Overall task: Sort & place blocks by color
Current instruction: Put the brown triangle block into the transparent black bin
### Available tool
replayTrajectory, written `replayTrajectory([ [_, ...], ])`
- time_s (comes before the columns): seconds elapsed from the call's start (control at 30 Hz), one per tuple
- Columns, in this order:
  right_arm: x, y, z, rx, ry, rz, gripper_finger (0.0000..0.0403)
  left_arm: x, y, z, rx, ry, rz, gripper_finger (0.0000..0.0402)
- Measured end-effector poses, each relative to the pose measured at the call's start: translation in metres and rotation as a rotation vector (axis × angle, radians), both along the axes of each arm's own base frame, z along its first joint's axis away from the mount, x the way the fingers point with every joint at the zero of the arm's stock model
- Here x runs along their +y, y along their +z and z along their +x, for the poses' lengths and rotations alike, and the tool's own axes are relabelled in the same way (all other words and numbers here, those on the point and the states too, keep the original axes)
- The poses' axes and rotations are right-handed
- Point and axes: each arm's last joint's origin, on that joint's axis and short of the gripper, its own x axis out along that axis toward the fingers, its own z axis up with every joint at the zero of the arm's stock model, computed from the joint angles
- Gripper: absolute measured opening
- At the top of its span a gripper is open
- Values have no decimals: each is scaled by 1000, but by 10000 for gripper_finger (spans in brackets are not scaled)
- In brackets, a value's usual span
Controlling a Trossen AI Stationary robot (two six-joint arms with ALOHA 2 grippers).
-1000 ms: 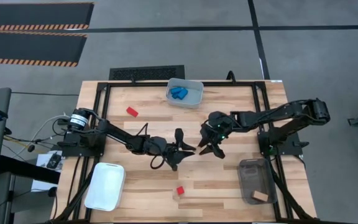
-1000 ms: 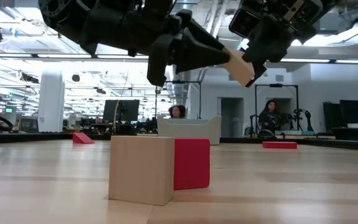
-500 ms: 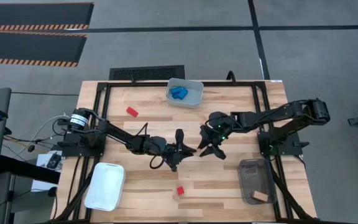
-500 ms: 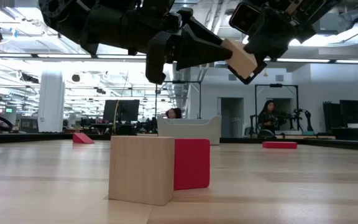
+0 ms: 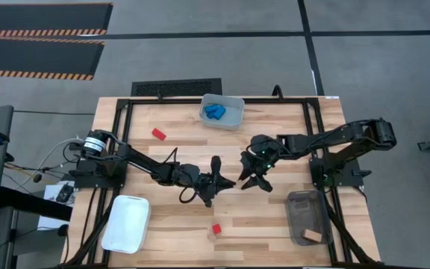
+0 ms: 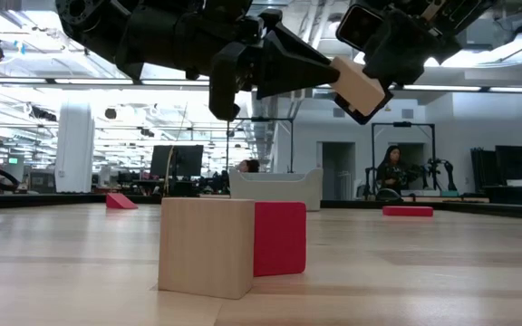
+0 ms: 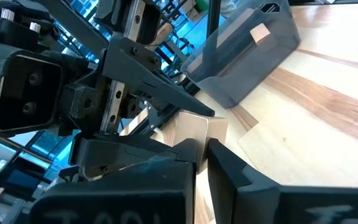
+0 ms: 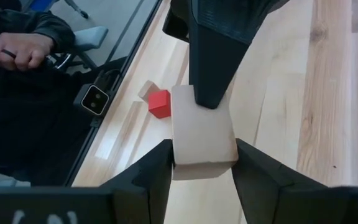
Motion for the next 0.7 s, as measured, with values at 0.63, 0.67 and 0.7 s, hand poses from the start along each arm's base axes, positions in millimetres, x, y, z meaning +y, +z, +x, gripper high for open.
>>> replayTrajectory([
  [0.63,-17,-5,-5,81,-72,-7,246,0,2,1,-20,9,-30,1],
  [0.67,-19,-6,-6,96,-77,-6,246,0,2,1,-20,9,-30,1],
  [0.7,-20,-7,-6,105,-81,-6,246,0,2,1,-19,9,-30,1],
])
